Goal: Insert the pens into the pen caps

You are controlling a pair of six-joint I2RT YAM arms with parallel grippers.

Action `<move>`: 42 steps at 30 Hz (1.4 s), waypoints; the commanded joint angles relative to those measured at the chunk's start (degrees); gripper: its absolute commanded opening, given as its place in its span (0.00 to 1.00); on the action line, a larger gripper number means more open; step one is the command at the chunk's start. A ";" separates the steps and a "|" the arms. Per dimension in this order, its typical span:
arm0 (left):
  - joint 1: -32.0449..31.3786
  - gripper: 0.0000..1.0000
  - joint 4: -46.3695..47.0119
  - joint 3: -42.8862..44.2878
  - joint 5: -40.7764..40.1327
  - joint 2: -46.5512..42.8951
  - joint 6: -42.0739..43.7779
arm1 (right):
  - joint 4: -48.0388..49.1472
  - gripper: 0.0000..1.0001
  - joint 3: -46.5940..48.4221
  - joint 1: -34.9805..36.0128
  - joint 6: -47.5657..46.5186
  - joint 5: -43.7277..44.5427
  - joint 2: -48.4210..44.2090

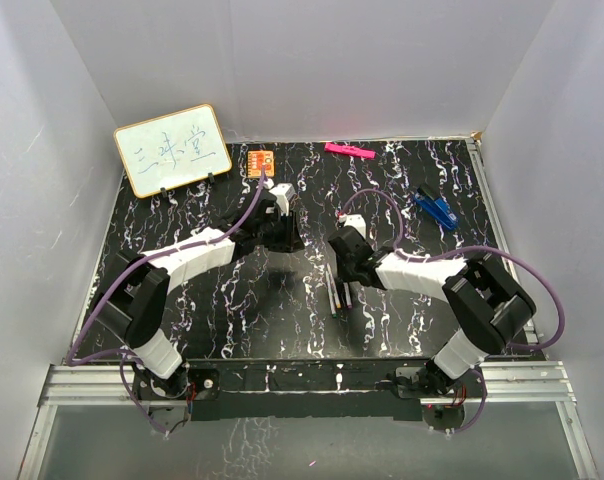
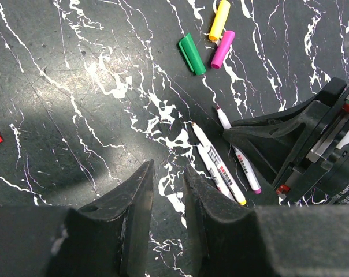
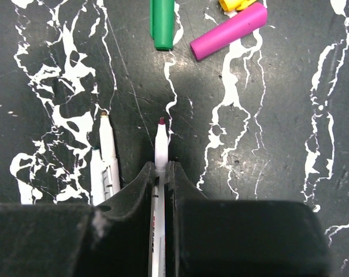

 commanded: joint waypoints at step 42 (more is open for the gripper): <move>0.20 0.25 36.64 -9.83 19.87 -5.85 -9.92 | 45.86 0.00 -4.71 -1.78 -3.90 -12.04 -19.62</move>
